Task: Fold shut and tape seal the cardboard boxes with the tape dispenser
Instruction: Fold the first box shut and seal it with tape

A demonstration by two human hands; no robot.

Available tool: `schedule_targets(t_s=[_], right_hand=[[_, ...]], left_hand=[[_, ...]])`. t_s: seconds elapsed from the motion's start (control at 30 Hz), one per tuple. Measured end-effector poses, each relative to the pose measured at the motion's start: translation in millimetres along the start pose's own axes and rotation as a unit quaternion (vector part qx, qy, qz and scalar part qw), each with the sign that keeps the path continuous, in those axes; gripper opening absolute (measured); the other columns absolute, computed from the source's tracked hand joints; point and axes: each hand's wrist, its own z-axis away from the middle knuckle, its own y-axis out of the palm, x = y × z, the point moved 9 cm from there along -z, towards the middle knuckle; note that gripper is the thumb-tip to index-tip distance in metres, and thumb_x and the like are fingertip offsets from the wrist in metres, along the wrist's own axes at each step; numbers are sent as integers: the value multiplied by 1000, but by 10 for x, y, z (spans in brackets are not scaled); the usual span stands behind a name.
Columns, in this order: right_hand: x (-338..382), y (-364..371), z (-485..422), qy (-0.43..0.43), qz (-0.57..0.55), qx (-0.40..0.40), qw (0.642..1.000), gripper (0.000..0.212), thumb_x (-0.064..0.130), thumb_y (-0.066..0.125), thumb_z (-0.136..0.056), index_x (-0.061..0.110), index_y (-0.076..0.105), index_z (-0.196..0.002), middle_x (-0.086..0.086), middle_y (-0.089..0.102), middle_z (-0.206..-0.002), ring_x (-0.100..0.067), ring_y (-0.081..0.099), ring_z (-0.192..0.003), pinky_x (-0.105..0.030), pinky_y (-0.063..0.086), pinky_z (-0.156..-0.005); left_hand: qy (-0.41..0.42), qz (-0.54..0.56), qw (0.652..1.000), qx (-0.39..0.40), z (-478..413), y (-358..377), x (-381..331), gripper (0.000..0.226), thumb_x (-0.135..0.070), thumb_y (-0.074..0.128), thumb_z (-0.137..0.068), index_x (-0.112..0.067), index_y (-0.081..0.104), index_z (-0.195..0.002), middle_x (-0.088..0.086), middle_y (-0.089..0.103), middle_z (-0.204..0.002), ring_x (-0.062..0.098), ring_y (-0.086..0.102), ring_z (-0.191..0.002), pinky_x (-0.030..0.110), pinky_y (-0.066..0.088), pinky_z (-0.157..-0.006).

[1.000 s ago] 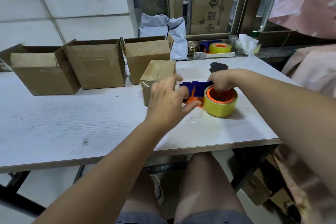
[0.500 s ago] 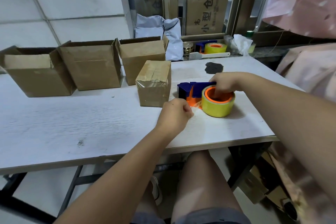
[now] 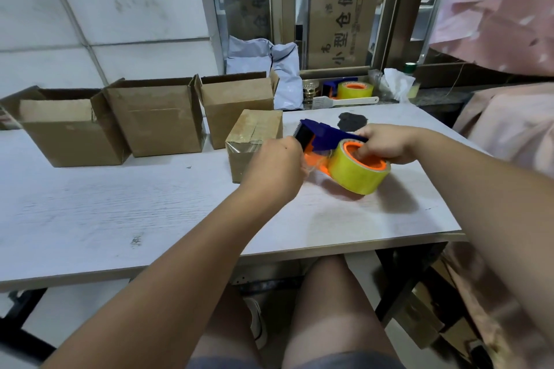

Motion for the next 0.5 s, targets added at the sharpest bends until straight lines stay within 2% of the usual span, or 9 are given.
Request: schedule_targets(t_s=[0.07,0.13,0.23,0.3,0.43,0.5], right_hand=[[76,8,8,-15,-9,-12,1000,13,-1,58,-88,11,60,-86,-6,61,-75,-18,55,-67,-28,43,-60],[156,15,0,-33,-12,-22,999,7,3,61,-88,10,62,-91,-8,61,-80,-19,56,-71,-31,43,-64],[238,7,-20,-54,-18,-36,998,13,6,63,-88,6,62,-101,-10,62,-87,-20,57,-76,-36,43,-70],[279,23,-12,-67,-27,-35,997,7,4,61,-88,9,62,-93,-8,60,-82,-18,55,-73,-33,42,-67],[322,45,18,-72,-44,-29,996,15,1,58,-88,15,59,-83,0,60,-74,-12,54,-65,-24,41,-60],[333,31,6,-79,-66,-38,994,15,2,59,-88,16,60,-84,0,62,-77,-13,56,-69,-24,43,-63]], left_hand=[[-15,-26,999,9,-47,-81,41,14,-10,63,-83,-17,60,-72,5,62,-78,22,56,-66,31,49,-58],[-27,-40,999,-6,-69,-204,87,13,-6,61,-79,-16,59,-71,5,62,-78,22,55,-64,29,46,-53],[-25,-50,998,-34,-71,-382,125,6,-7,64,-83,-11,67,-84,8,65,-86,25,61,-81,35,56,-67],[-24,-39,998,-32,-77,-461,151,7,-11,65,-85,-6,70,-86,10,65,-88,27,62,-85,37,56,-74],[-22,-47,998,-31,-80,-536,187,8,-7,61,-86,-4,69,-89,12,65,-91,28,61,-88,37,55,-77],[-17,-43,998,-37,-61,-577,179,8,-6,60,-86,-6,68,-88,11,65,-90,27,60,-87,37,54,-76]])
